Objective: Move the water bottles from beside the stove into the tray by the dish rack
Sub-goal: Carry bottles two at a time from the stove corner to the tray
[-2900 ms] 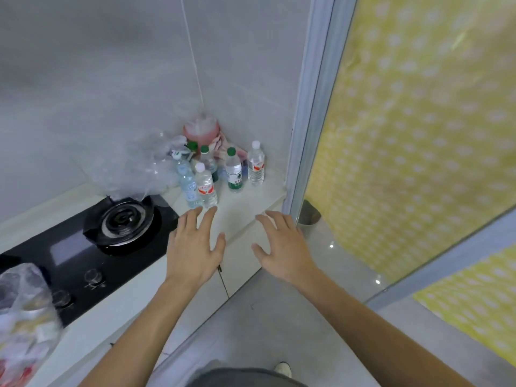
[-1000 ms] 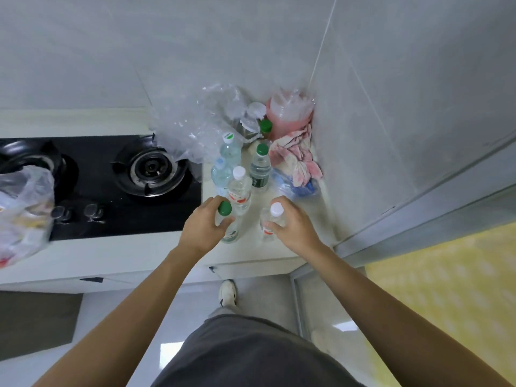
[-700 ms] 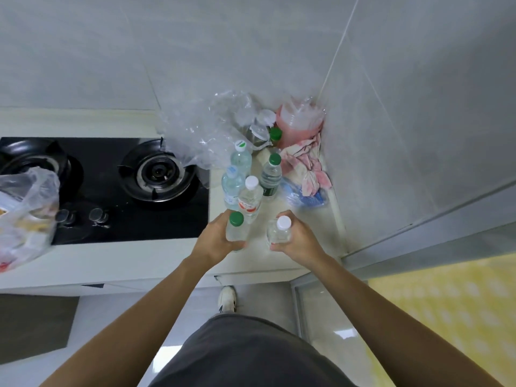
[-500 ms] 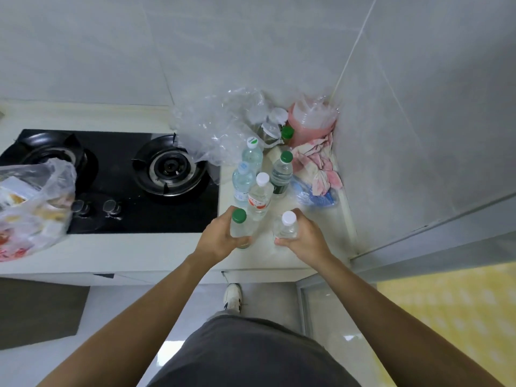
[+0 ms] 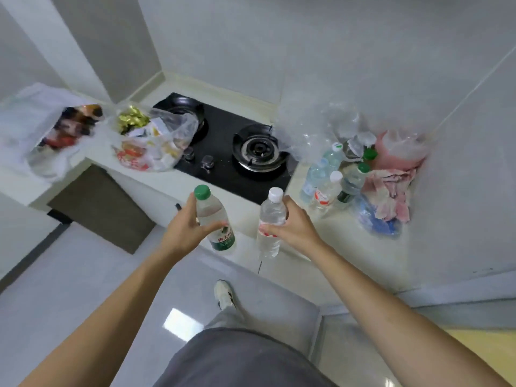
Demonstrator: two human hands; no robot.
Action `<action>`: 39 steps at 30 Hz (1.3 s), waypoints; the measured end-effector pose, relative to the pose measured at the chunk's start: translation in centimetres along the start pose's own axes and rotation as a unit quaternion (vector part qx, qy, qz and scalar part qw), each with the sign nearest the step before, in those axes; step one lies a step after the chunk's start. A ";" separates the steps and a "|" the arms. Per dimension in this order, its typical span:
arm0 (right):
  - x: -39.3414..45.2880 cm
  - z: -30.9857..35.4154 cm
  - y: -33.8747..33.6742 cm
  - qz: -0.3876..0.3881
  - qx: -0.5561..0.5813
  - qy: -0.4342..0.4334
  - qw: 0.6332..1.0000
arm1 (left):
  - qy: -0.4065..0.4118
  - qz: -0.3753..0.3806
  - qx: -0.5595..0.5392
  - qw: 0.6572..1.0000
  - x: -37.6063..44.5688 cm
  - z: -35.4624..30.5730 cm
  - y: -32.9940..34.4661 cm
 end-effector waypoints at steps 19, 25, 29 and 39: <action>-3.0 35.5 43.1 0.273 0.009 -0.269 0.923 | -0.078 -0.469 -0.193 0.858 -29.1 17.7 -36.3; -6.8 45.8 56.4 0.360 0.035 -0.308 0.880 | -0.117 -0.557 -0.133 0.812 -39.5 21.5 -47.0; -9.6 51.7 64.5 0.409 0.056 -0.343 0.844 | -0.142 -0.602 -0.121 0.776 -45.3 24.0 -52.2; -14.2 62.6 87.1 0.528 0.055 -0.357 0.769 | -0.202 -0.697 -0.124 0.677 -54.8 32.9 -65.3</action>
Point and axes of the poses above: each hand's wrist, its own x-axis towards the middle knuckle, its own y-axis out of the palm, z = x × y, the point moved 1 cm from there along x, towards the middle knuckle, and after that the axes turned 1 degree about z, right-handed, at the moved point
